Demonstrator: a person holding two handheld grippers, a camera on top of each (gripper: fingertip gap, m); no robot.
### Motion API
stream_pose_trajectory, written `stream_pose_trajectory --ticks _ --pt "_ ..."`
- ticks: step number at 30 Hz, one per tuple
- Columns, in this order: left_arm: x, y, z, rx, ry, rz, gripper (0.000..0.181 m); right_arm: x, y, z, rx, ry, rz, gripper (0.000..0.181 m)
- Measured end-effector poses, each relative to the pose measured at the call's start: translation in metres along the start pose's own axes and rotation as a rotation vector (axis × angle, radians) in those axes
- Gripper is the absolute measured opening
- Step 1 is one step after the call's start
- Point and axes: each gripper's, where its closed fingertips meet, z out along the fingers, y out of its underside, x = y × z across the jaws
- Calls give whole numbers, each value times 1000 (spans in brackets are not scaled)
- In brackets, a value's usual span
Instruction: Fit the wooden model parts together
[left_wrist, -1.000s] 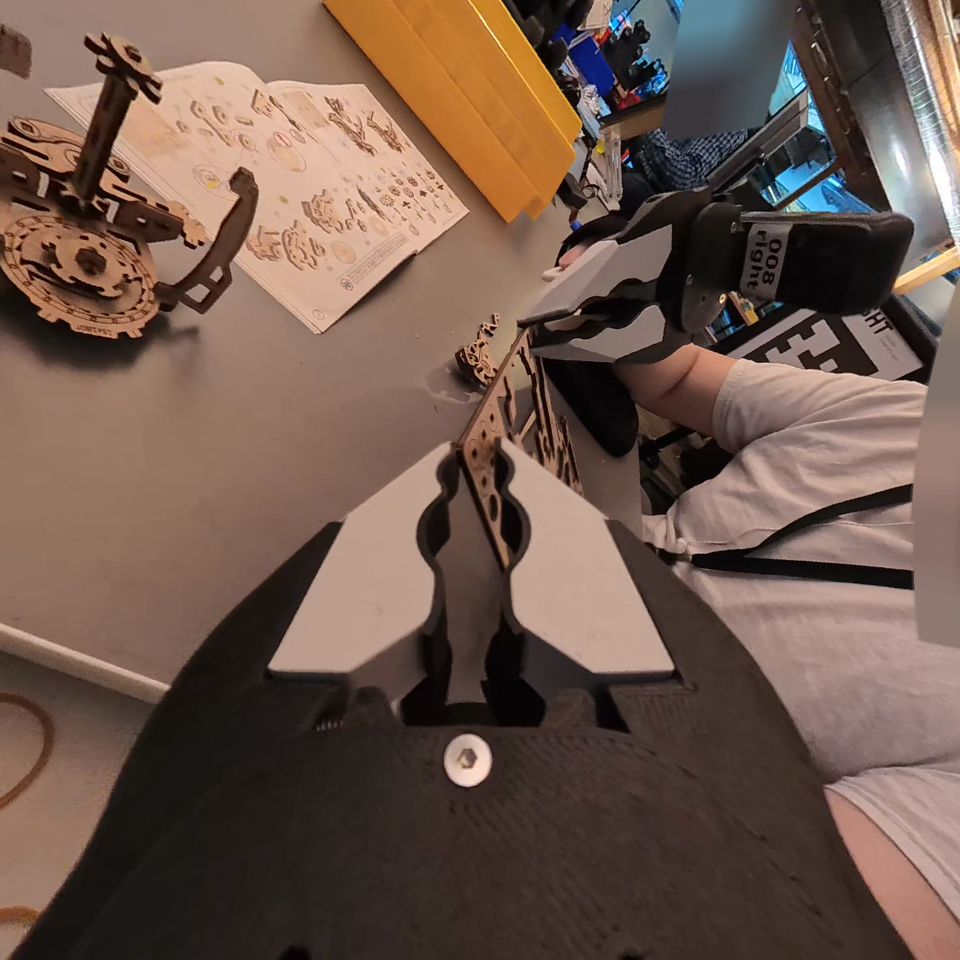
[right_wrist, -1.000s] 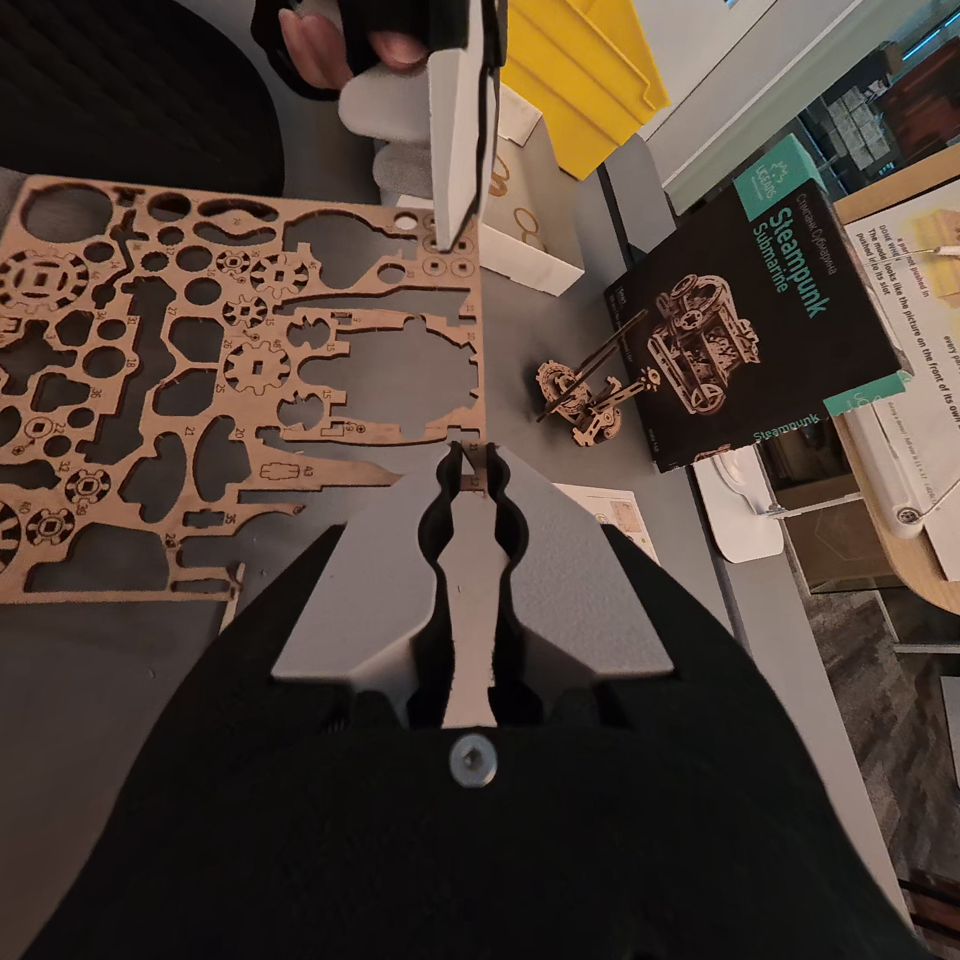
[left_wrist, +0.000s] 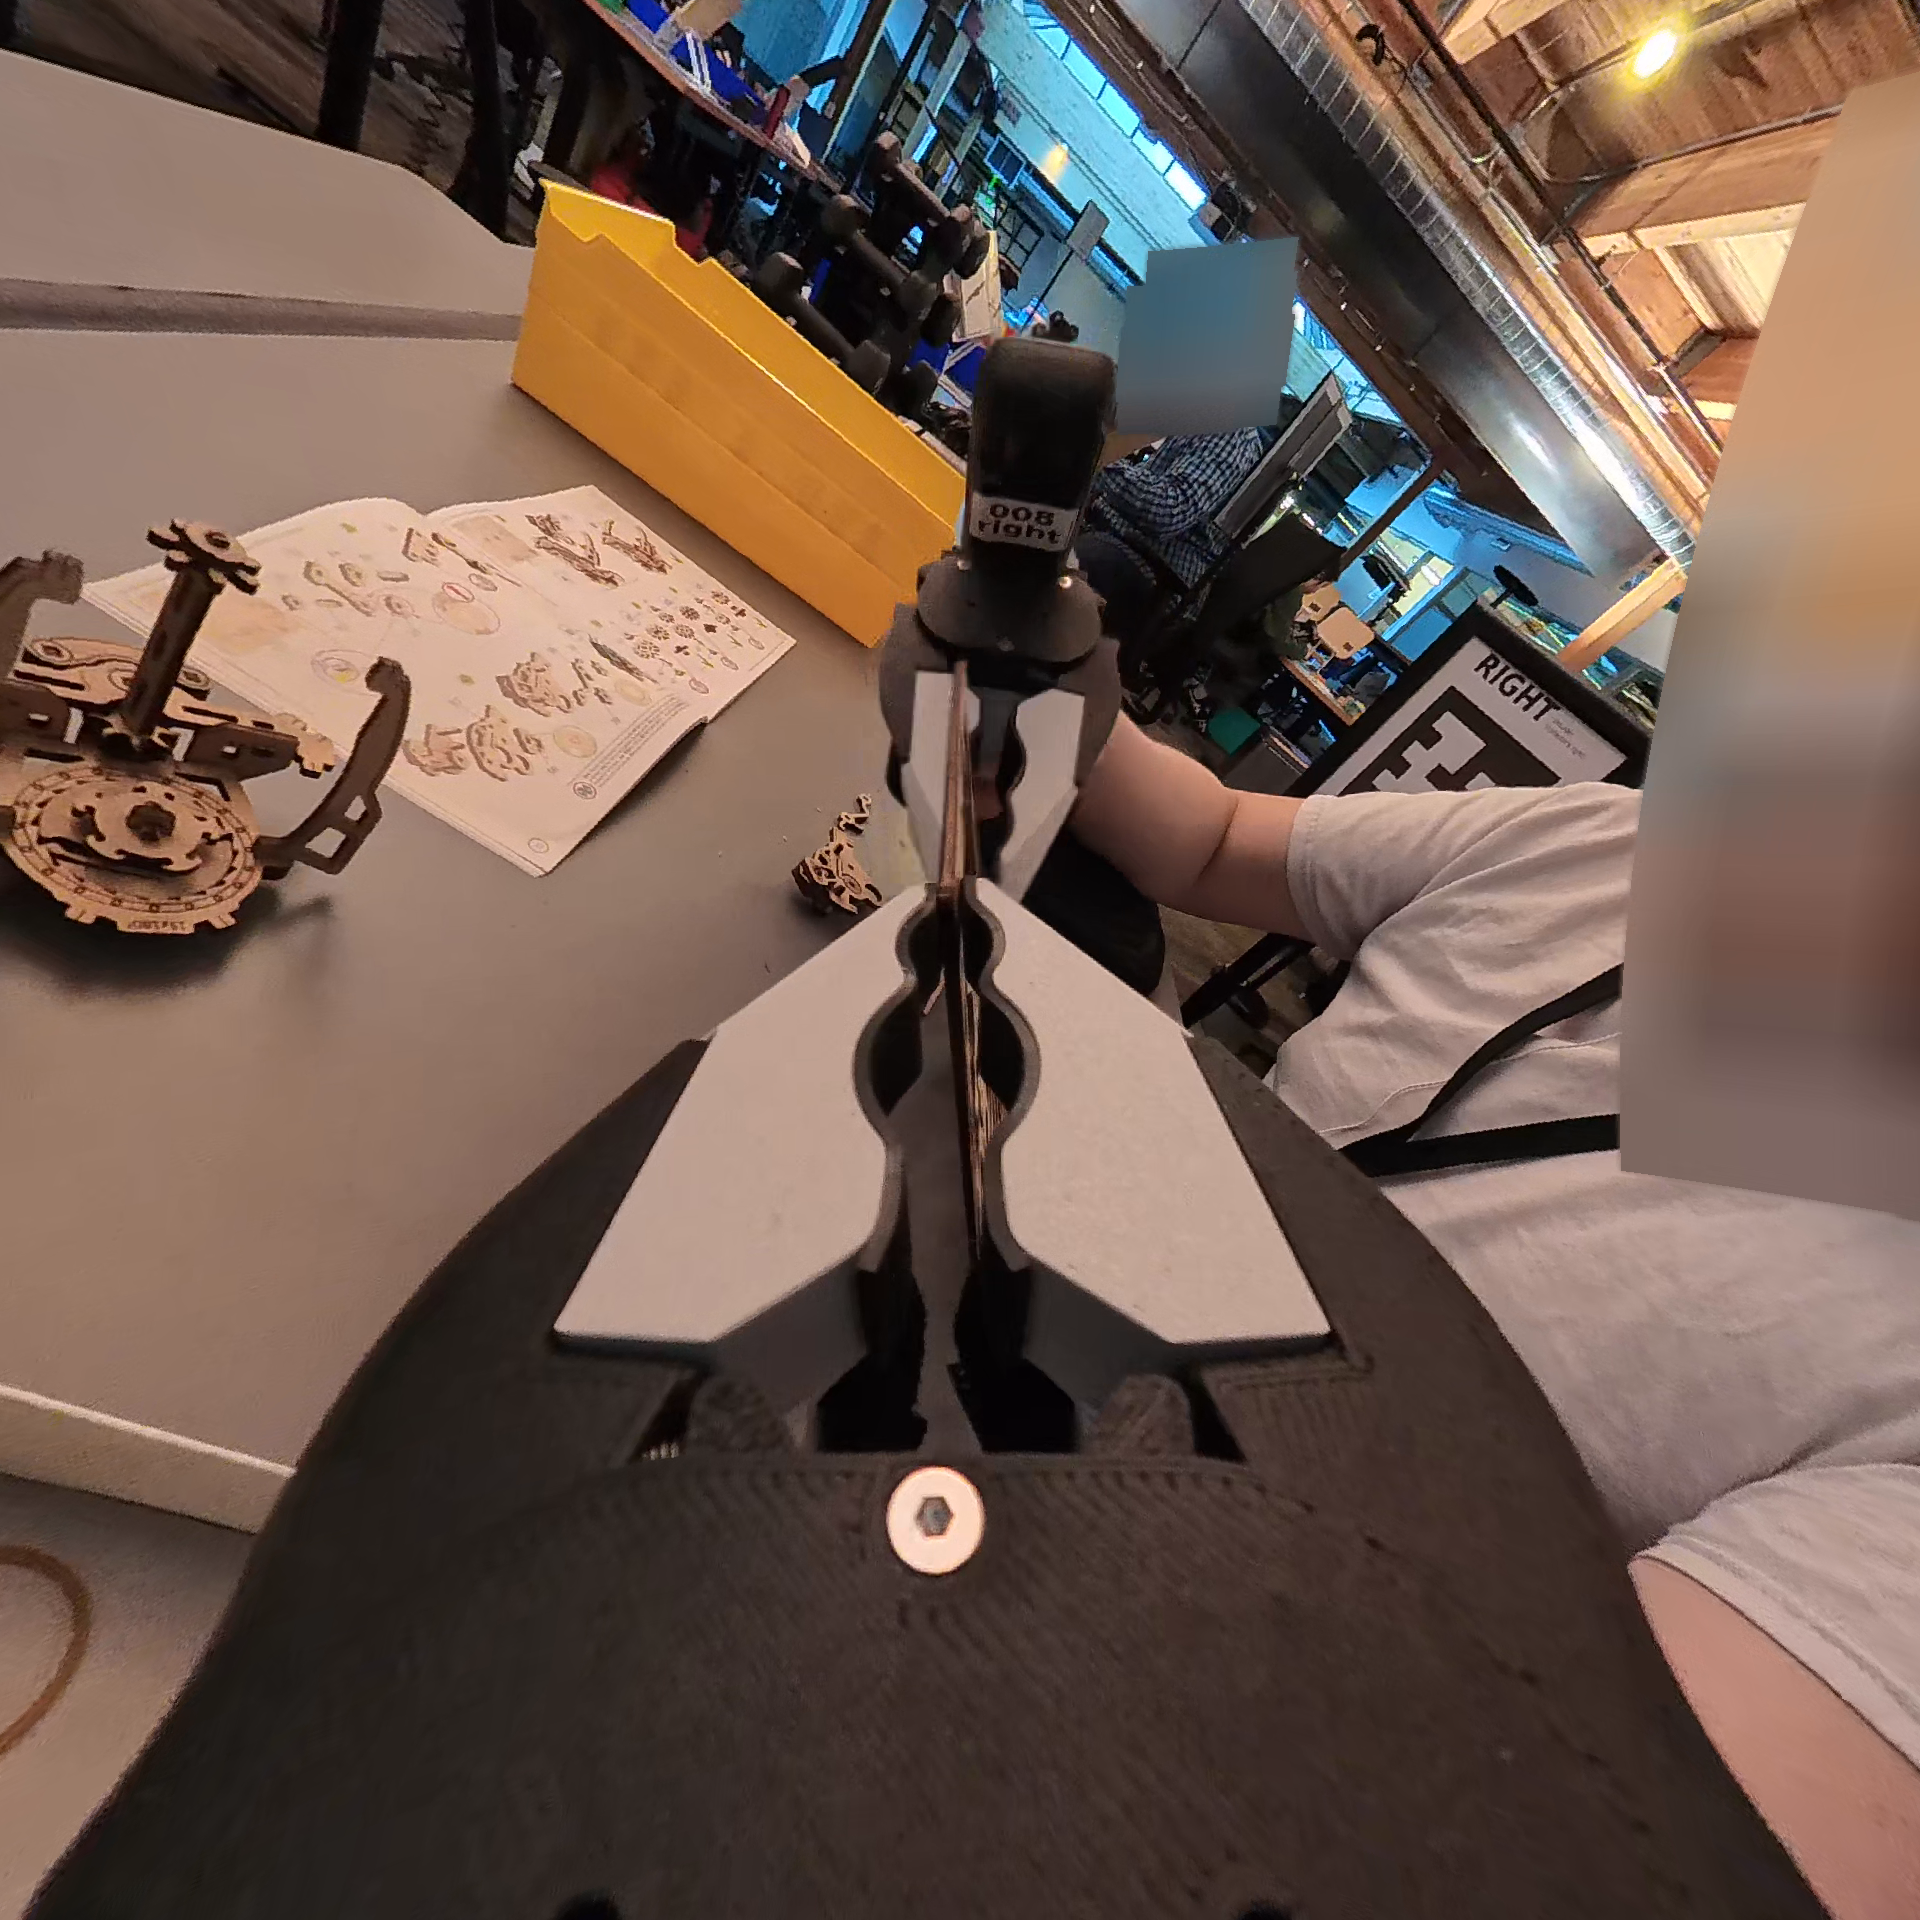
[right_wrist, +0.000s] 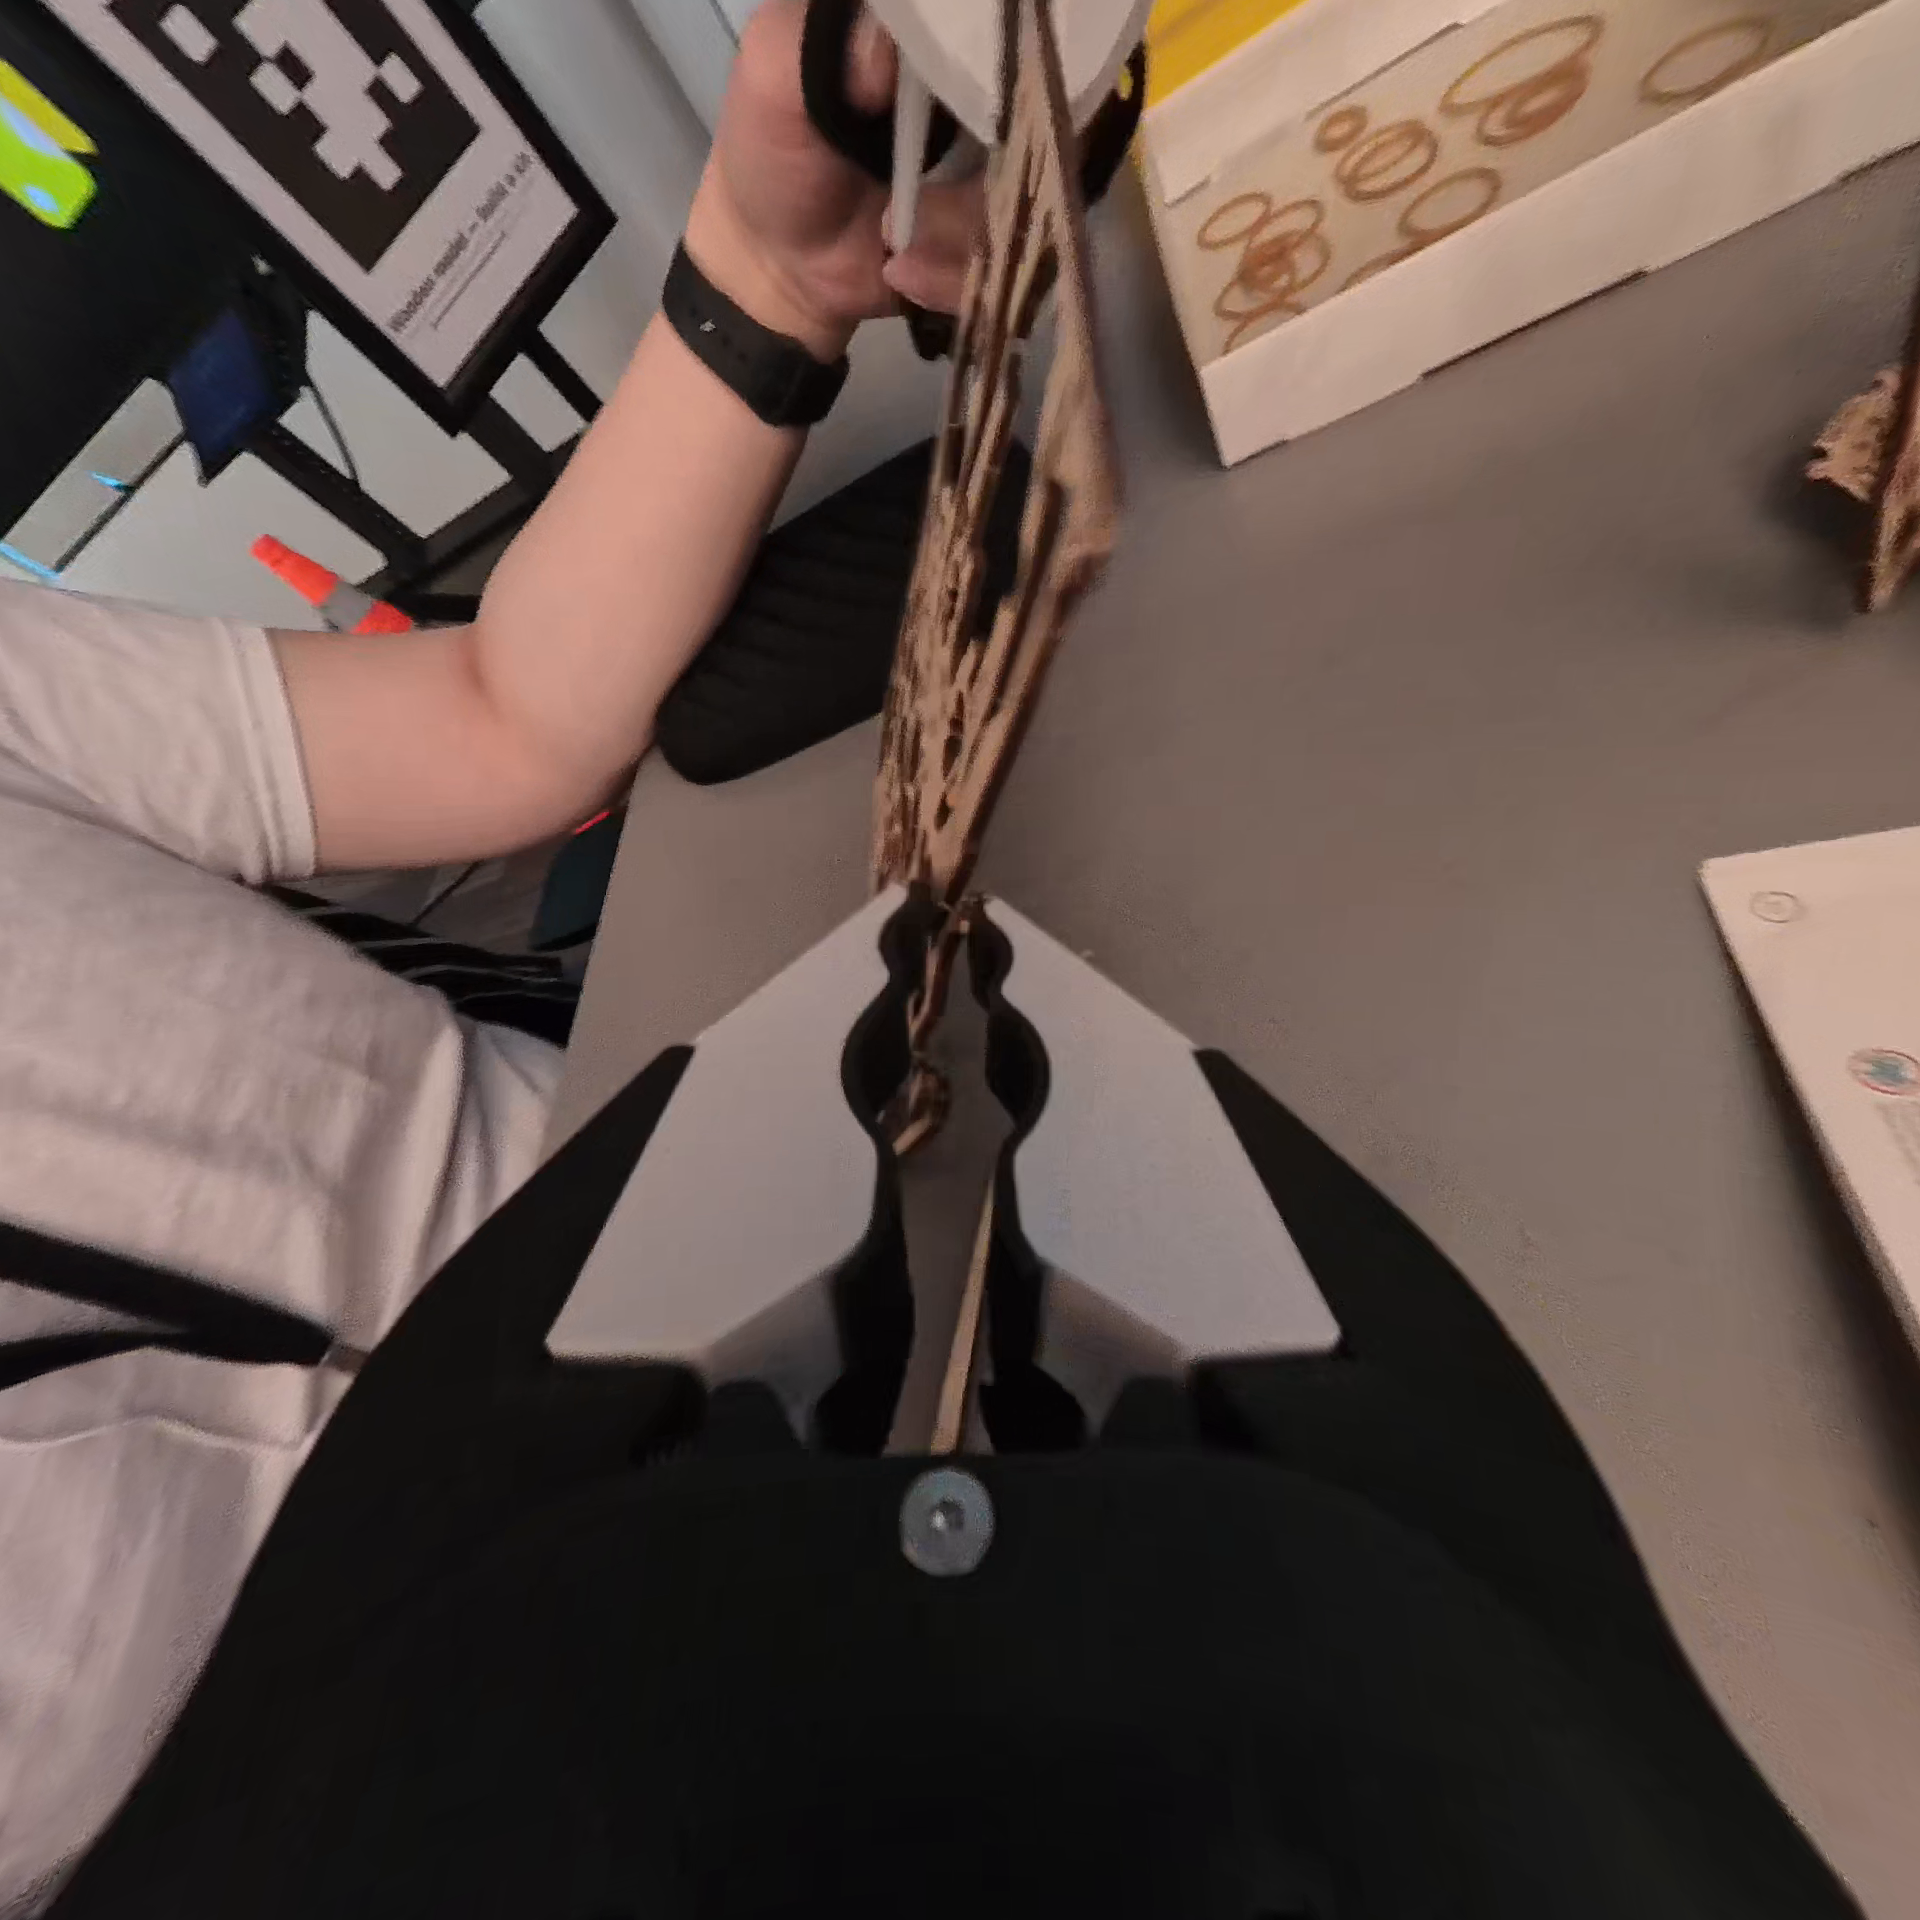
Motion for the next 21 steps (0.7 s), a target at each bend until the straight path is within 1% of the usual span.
stream_pose_trajectory --ticks 3,4,5,6,7,9,12,15,18,21 --pt "2 -4 0 35 34 -33 2 -7 -5 -4 21 -56 69 0" --pt "1 -8 0 63 43 -58 8 -5 -7 -6 34 -53 83 0" --pt "-2 -13 -1 92 40 -81 24 -4 -8 -9 41 -58 94 0" --pt "-4 -15 -1 111 34 -93 36 -3 -8 -12 42 -65 110 0" --pt "-5 -16 -2 118 31 -92 38 -1 -9 -16 47 -67 130 0" --pt "-5 -16 -2 118 27 -80 40 3 -17 -25 95 -70 172 0" --pt "-2 -21 -1 147 40 -73 44 0 -32 -44 179 -120 226 0" --pt "4 -25 5 167 114 -96 44 -6 -45 -66 236 -153 224 0" --pt "12 -20 17 129 178 -103 43 -7 -54 -86 266 -130 199 0" --pt "25 -11 34 63 227 -60 40 -7 -60 -106 297 -113 182 0"
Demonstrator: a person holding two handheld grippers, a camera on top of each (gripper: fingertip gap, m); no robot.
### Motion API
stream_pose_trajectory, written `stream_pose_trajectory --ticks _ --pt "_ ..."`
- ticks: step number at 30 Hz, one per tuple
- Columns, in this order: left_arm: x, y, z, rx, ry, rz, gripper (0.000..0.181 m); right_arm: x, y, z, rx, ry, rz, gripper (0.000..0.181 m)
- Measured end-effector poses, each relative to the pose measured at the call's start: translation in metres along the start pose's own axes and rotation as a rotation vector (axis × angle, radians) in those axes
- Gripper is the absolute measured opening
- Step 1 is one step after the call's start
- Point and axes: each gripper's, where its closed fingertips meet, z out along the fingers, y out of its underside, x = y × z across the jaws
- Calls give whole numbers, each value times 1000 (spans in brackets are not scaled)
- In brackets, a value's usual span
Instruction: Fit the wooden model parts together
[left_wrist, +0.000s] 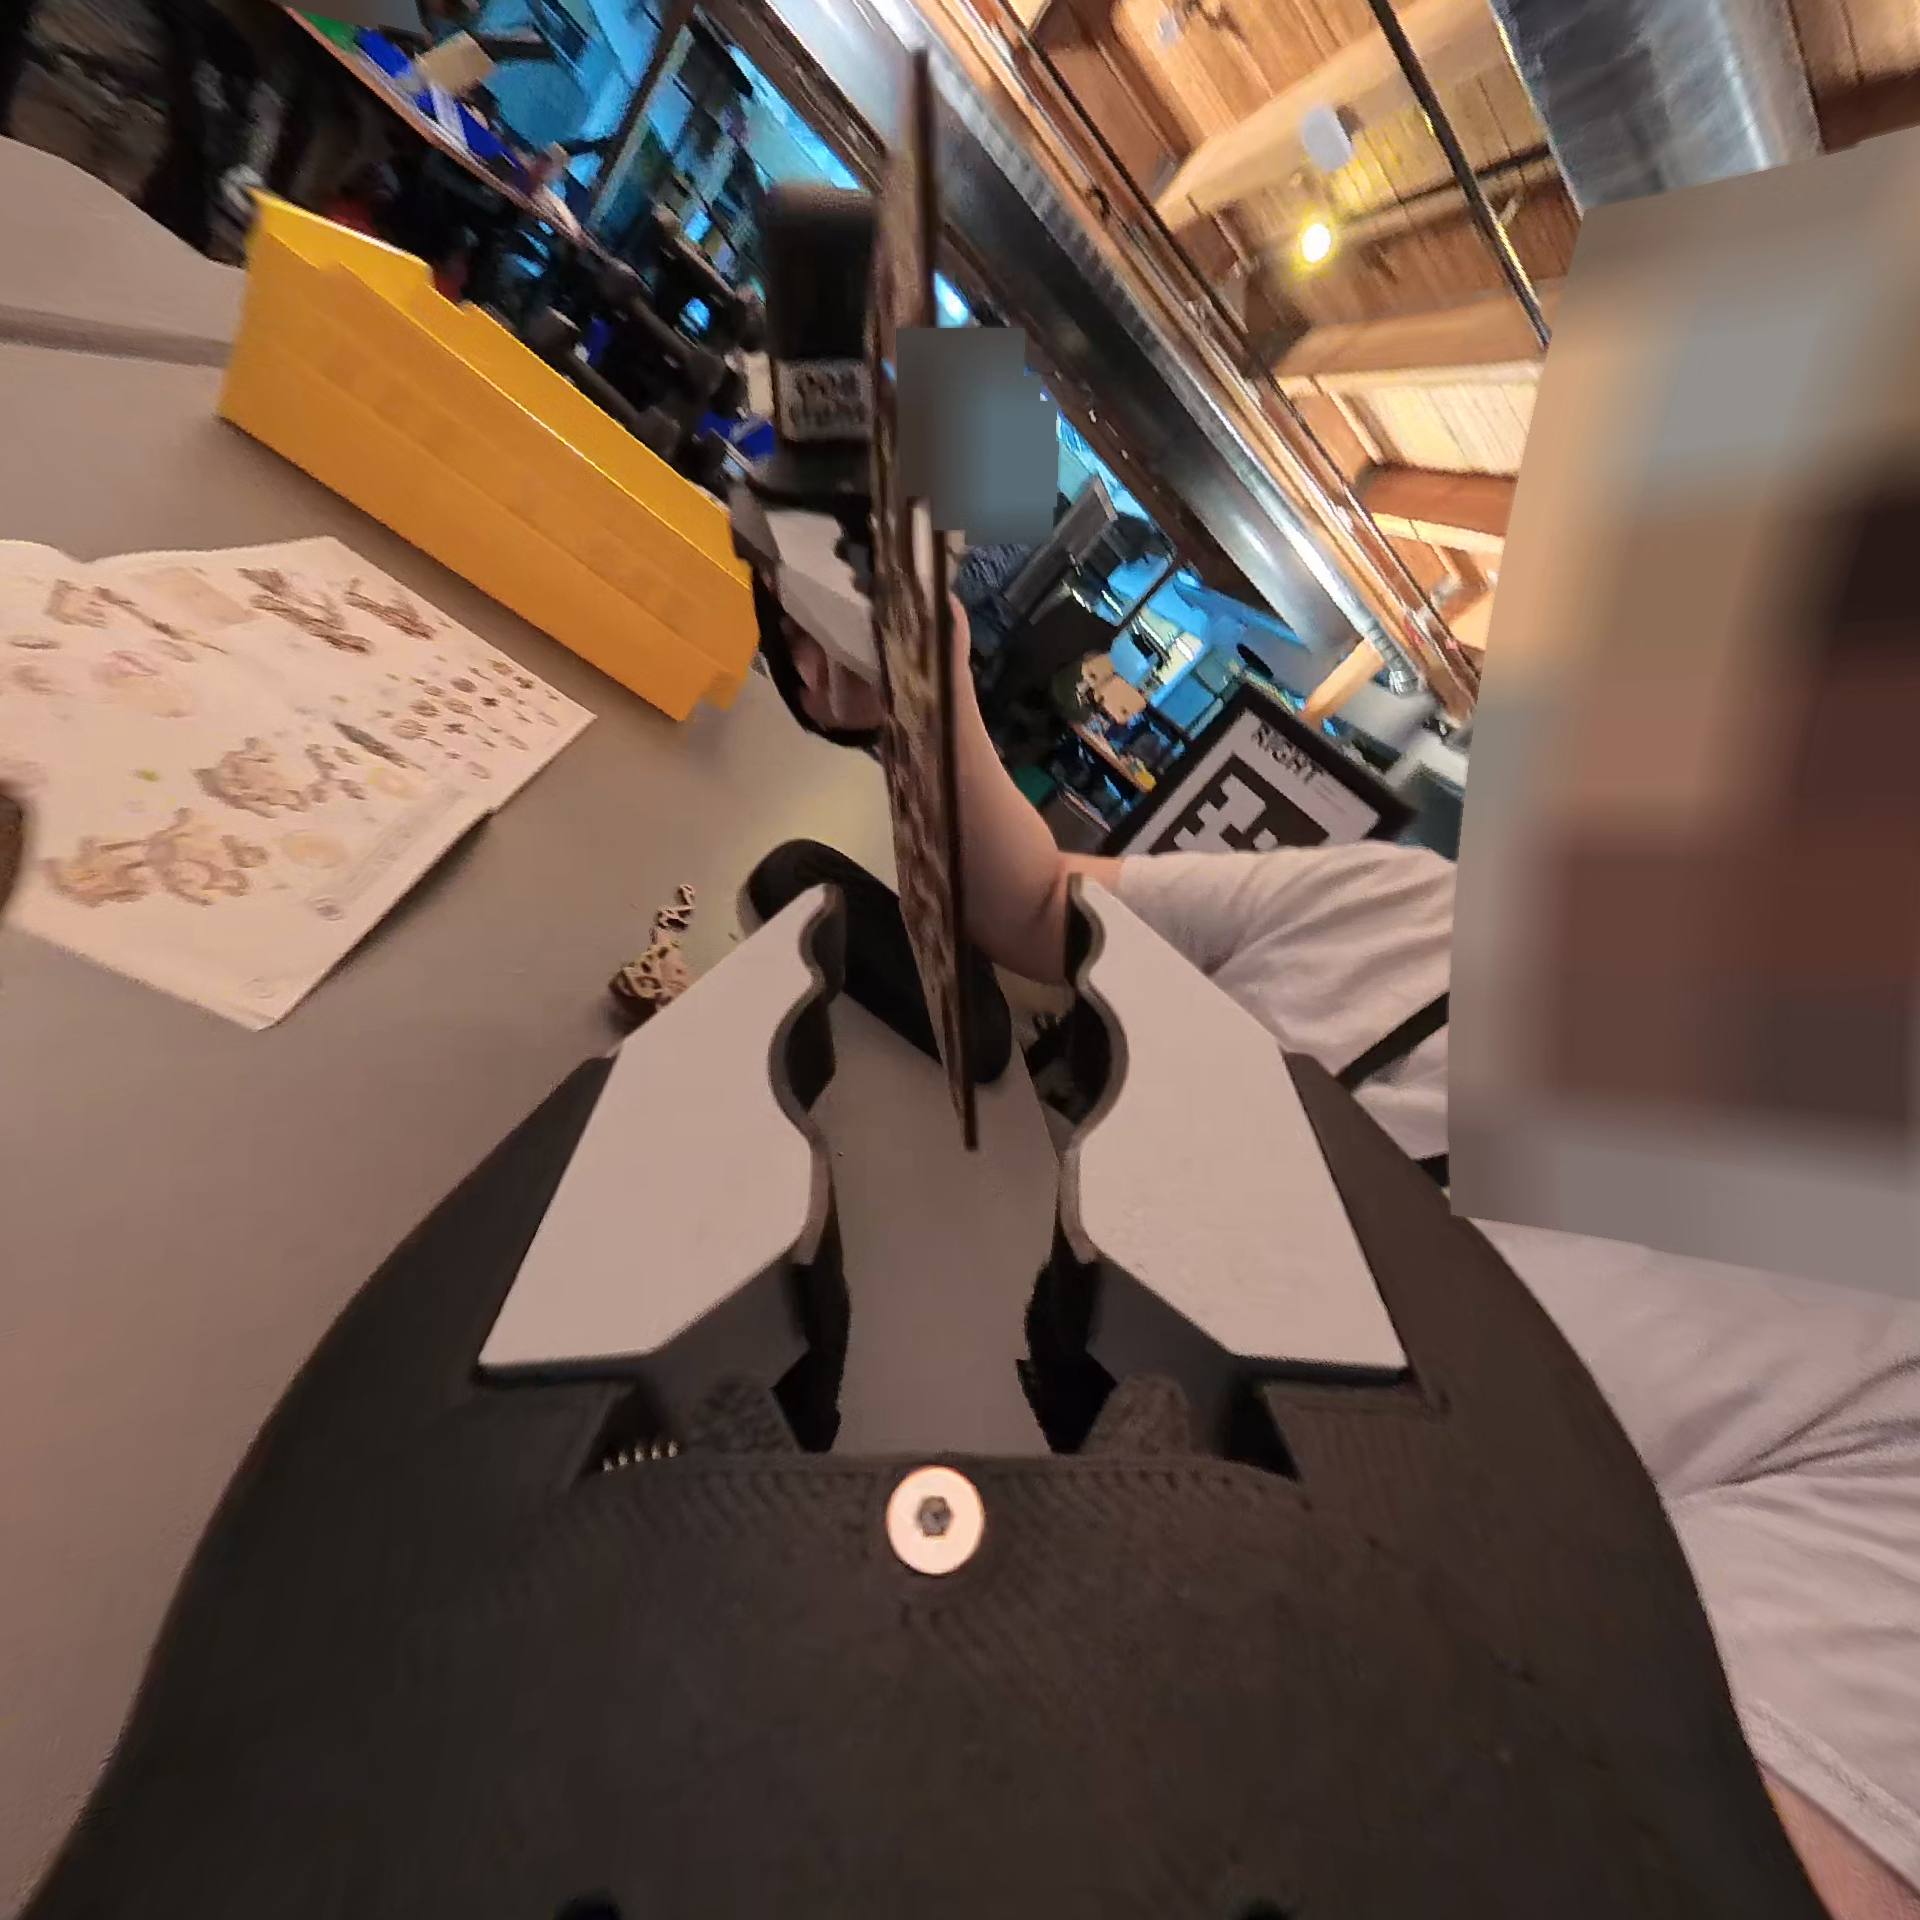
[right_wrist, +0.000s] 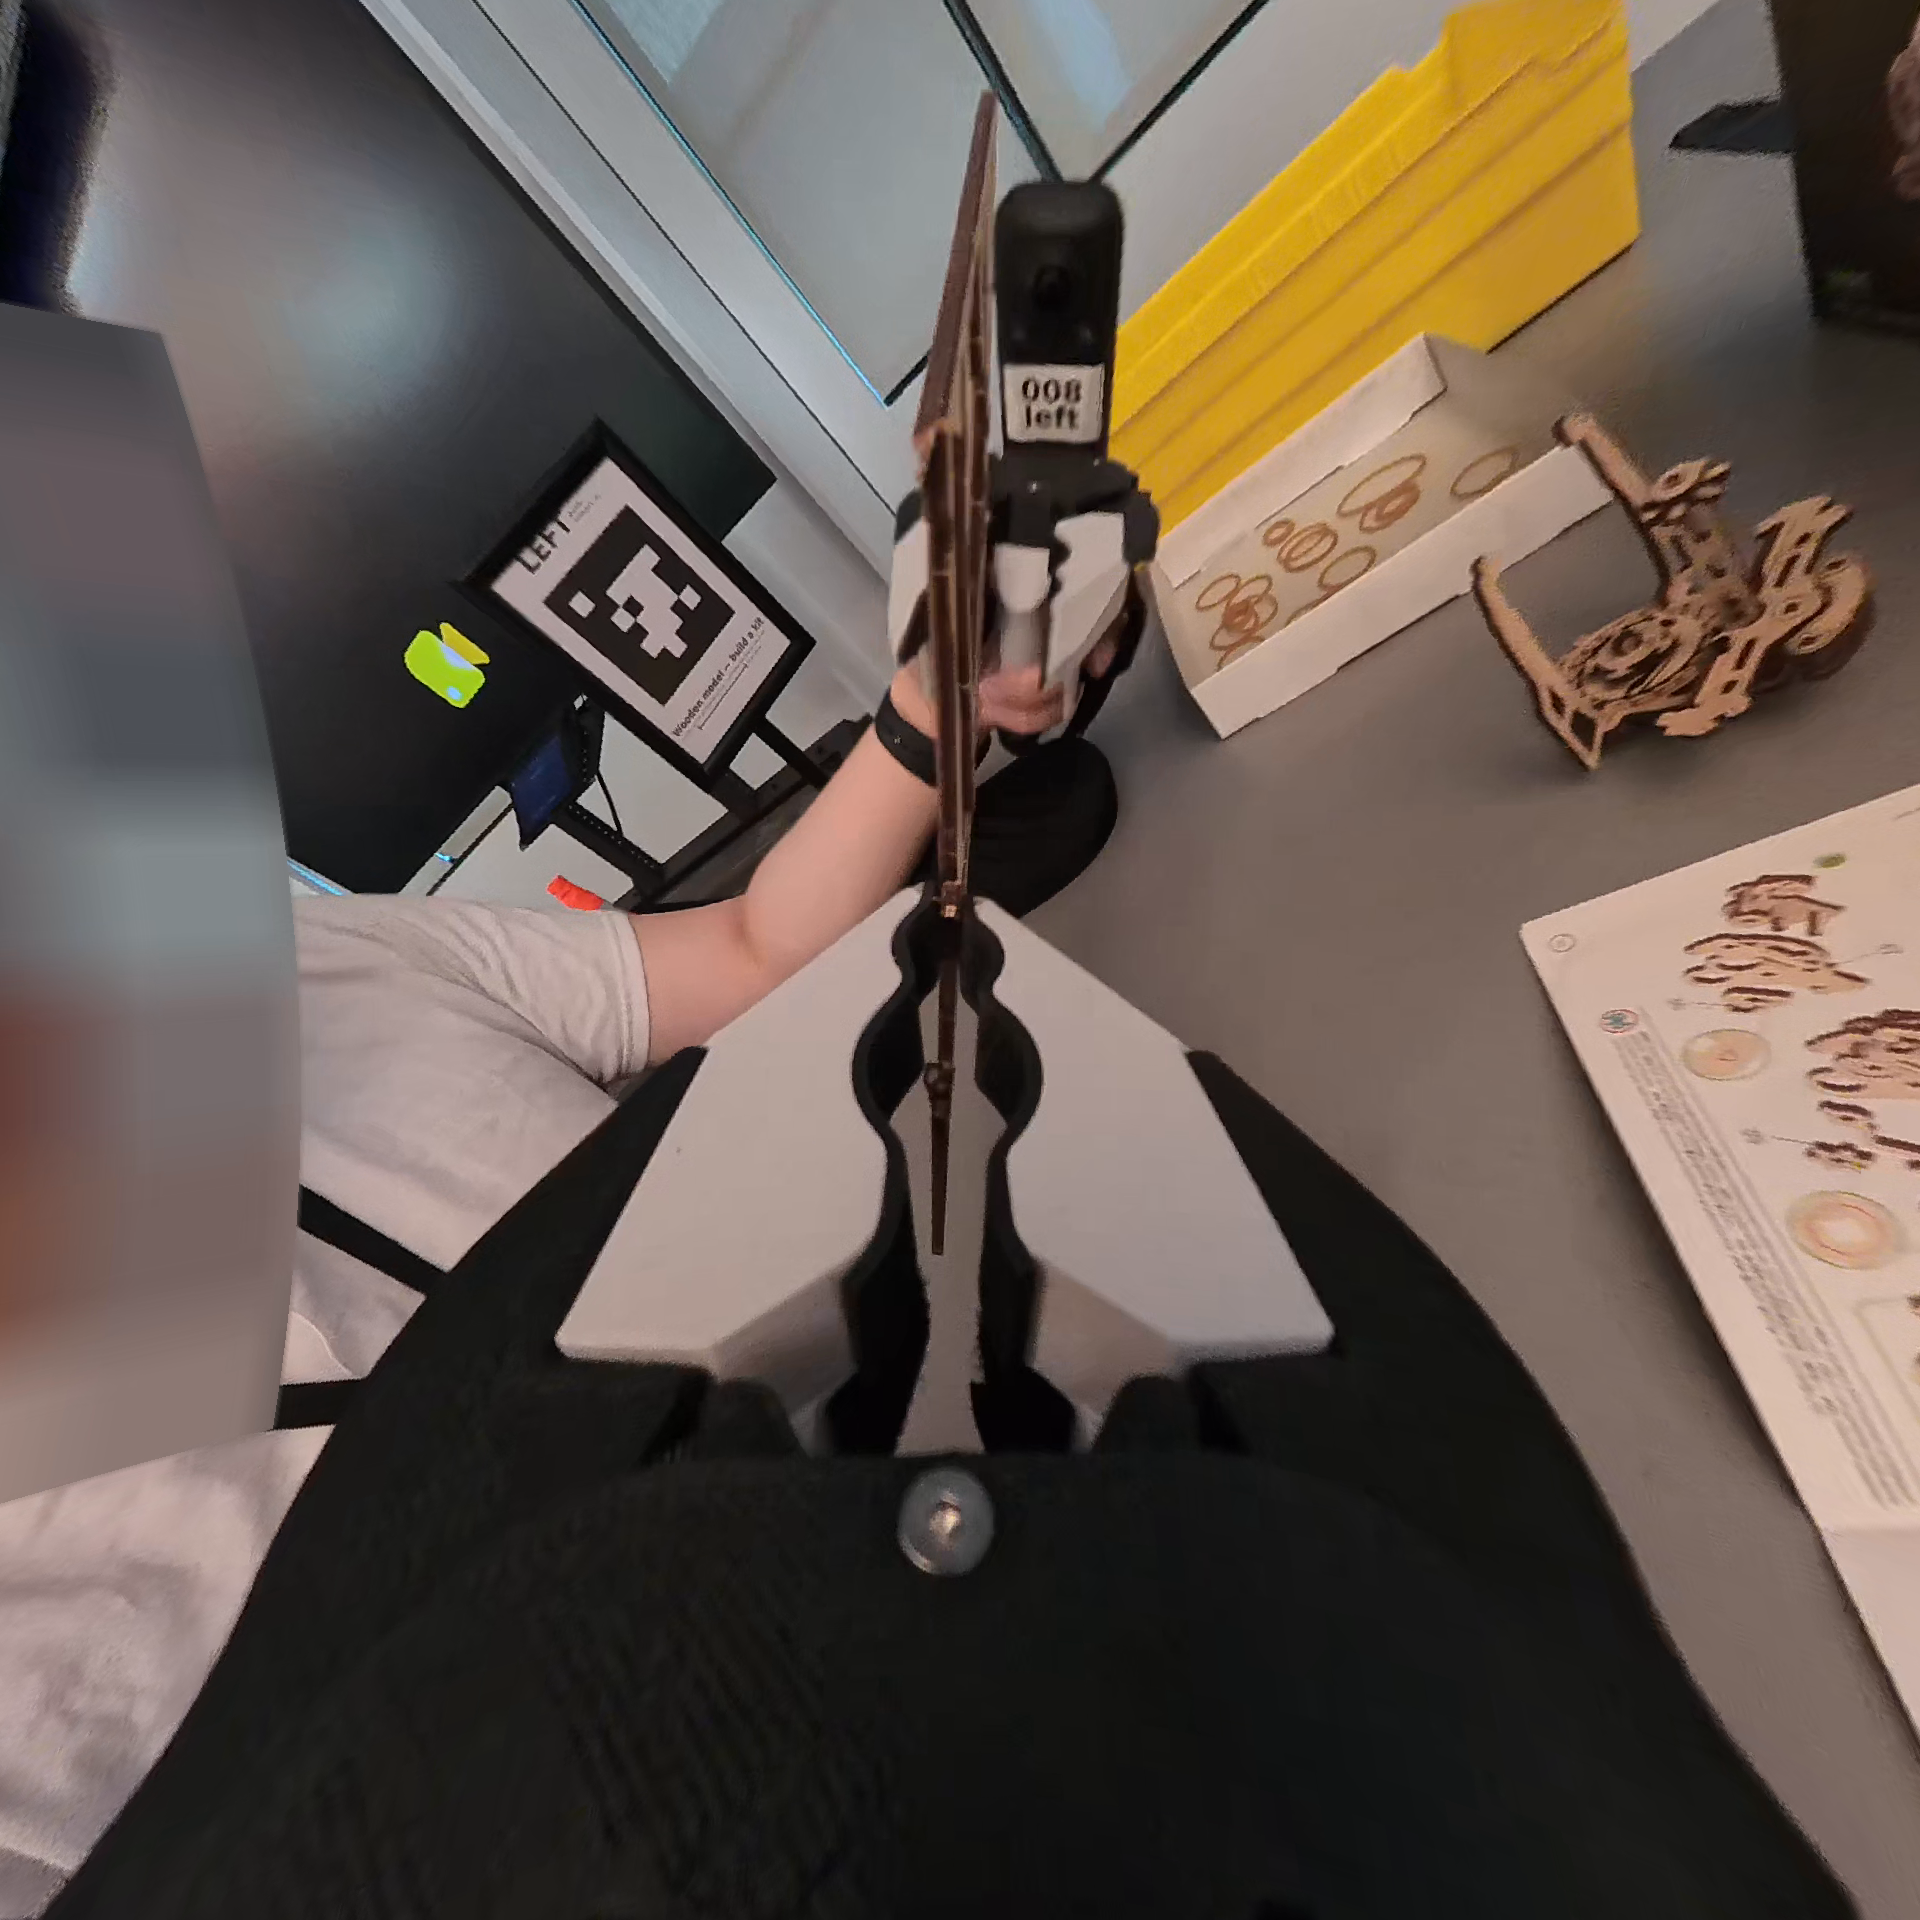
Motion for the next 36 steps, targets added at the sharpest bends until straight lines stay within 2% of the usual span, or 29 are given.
stream_pose_trajectory --ticks 7,13,16,20,24,29,36 --pt "8 26 39 -153 21 110 34 -5 -17 -30 60 4 -15 0" --pt "1 36 65 -180 14 56 23 -3 -16 -32 54 4 -11 0" --pt "-8 44 71 -211 -19 50 2 -4 -15 -28 49 -12 -13 0" --pt "-15 43 73 -213 -68 91 1 -8 -20 -27 77 -2 -92 1" --pt "-9 36 68 -193 -86 143 1 -17 -39 -34 184 27 -197 26" --pt "-1 20 56 -131 -105 216 1 -28 -52 -48 263 65 -360 31" --pt "16 -2 39 -18 -83 304 0 -41 -39 -33 187 10 -401 34"
